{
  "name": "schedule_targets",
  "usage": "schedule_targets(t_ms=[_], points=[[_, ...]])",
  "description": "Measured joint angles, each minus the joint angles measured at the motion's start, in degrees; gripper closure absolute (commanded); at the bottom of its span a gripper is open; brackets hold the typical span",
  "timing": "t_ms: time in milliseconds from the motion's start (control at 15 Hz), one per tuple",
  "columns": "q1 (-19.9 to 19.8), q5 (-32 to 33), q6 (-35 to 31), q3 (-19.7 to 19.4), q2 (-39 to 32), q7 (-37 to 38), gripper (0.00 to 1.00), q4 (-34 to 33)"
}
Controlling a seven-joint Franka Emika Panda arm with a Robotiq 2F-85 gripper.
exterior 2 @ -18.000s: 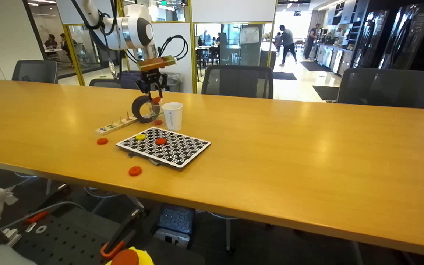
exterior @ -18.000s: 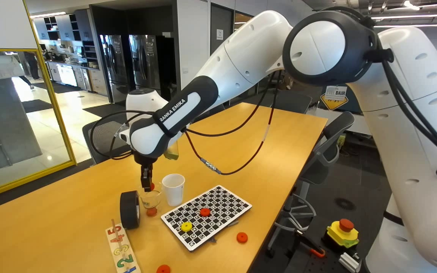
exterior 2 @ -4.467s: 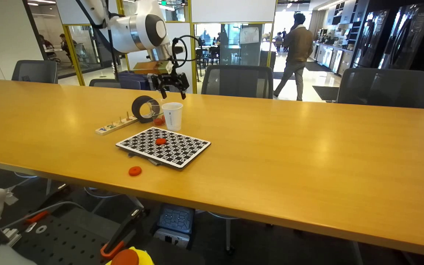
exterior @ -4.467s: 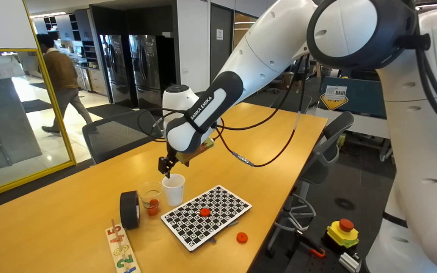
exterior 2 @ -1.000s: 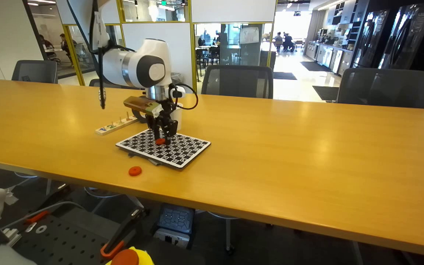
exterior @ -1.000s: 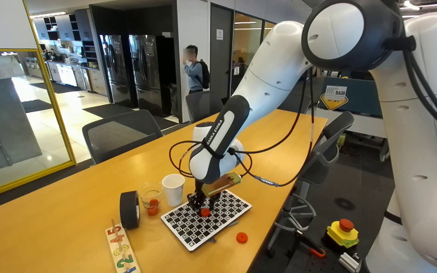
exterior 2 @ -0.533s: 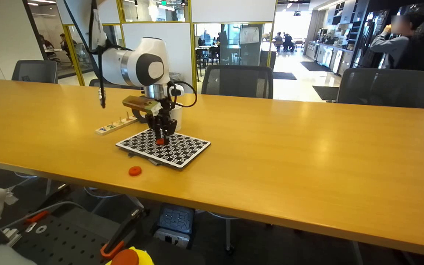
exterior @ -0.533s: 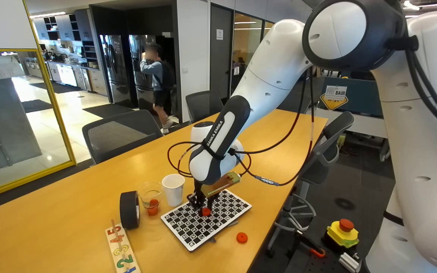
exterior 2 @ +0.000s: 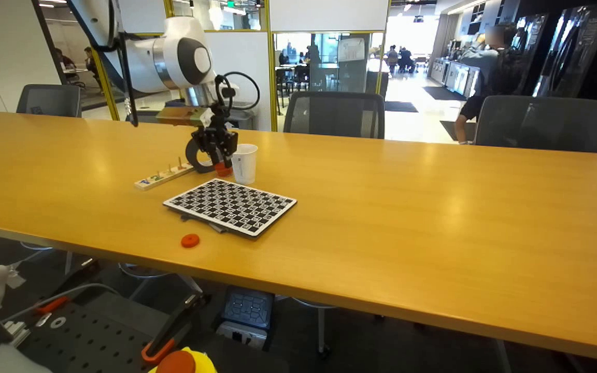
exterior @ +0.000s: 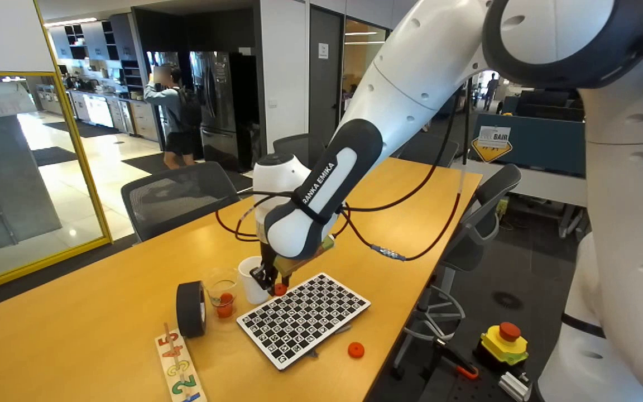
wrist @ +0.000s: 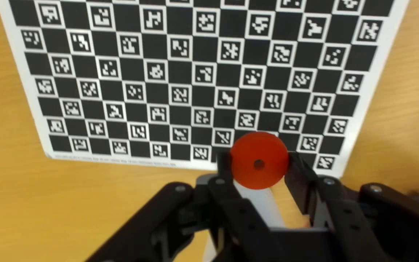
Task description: Put the yellow circles into the white cup and the orange circles into the transparent cup.
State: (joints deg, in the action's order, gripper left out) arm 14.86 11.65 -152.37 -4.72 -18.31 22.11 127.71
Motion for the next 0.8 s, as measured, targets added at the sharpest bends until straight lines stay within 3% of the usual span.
schedule_targets(t_ms=[333,800], points=[[1.1,1.3,2.6,2.9,2.1,0.0,0.79,-4.9],[-0.8,-0.9,3.0,5.9,-1.7,-5.1,0.79,-12.4]])
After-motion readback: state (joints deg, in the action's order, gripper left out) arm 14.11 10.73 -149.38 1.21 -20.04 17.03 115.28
